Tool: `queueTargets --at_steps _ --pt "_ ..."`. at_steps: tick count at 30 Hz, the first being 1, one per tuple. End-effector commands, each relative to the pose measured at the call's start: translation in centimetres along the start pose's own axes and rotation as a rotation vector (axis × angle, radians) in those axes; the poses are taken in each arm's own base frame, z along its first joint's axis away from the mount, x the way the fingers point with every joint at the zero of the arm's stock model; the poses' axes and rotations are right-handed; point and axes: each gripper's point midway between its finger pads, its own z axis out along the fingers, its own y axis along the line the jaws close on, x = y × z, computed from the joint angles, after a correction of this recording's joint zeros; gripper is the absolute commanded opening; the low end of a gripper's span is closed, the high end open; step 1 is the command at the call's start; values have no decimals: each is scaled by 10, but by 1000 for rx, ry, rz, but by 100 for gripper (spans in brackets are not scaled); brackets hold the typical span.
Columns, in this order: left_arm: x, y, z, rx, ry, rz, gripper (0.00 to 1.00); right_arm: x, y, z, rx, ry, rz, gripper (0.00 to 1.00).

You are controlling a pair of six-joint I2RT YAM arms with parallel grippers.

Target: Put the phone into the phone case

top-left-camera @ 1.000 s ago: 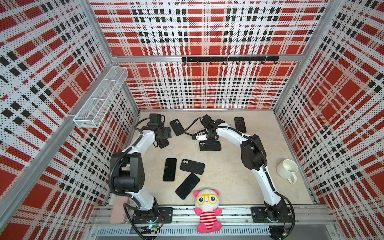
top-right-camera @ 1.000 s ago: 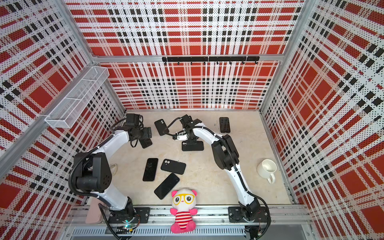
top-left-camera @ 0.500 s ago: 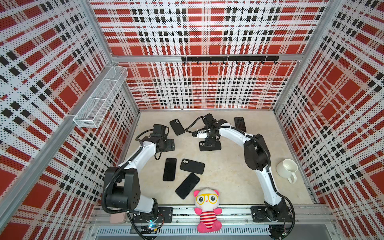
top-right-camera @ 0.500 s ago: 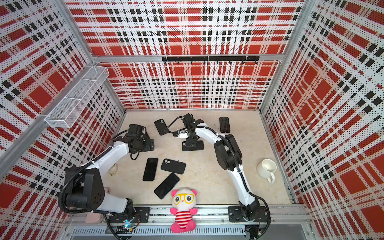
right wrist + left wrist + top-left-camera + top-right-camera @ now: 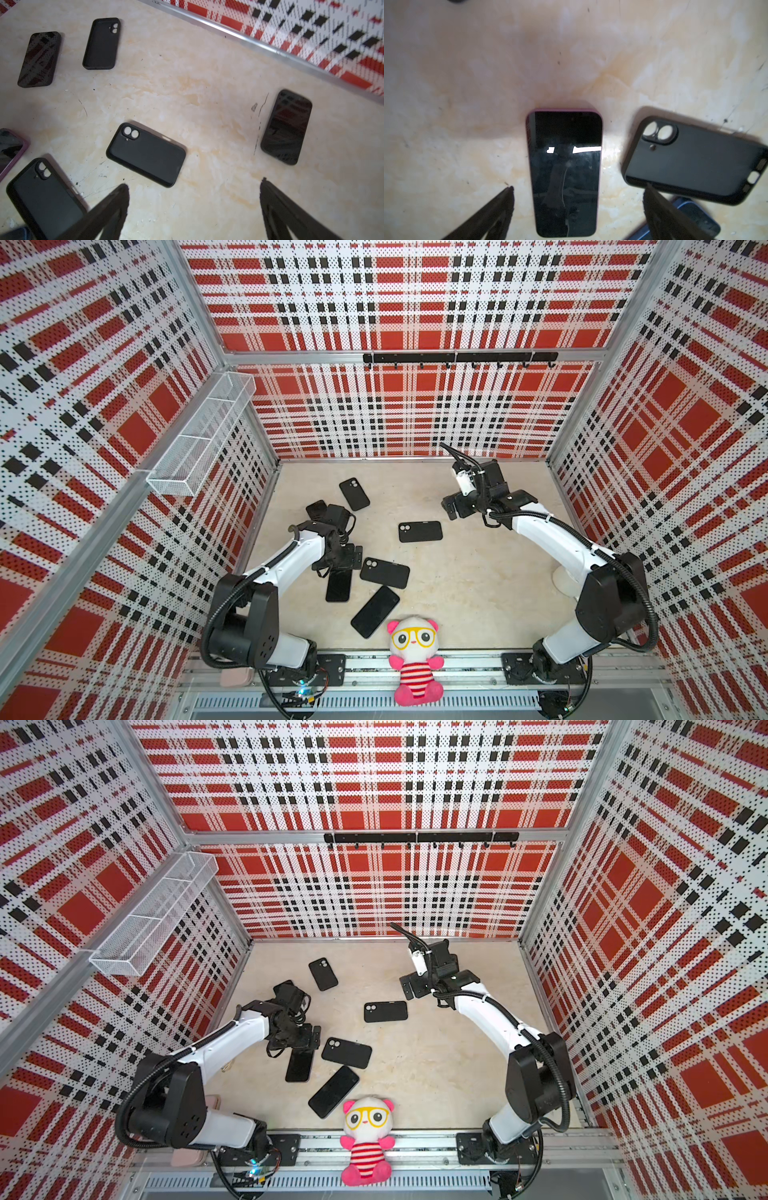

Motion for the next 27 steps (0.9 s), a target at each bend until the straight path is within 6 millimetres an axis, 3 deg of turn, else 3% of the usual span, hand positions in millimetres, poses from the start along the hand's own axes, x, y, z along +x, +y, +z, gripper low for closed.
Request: queueTargets --at_steps 1,20,27 --pt "10 -5 6 -3 45 54 98 -2 -2 -1 -25 -37 157 100" --pt "12 4 29 -7 141 21 100 16 -11 -6 -39 -51 174 100" --pt "12 19 36 -20 169 -31 93 23 -20 -6 -1 -35 158 100"
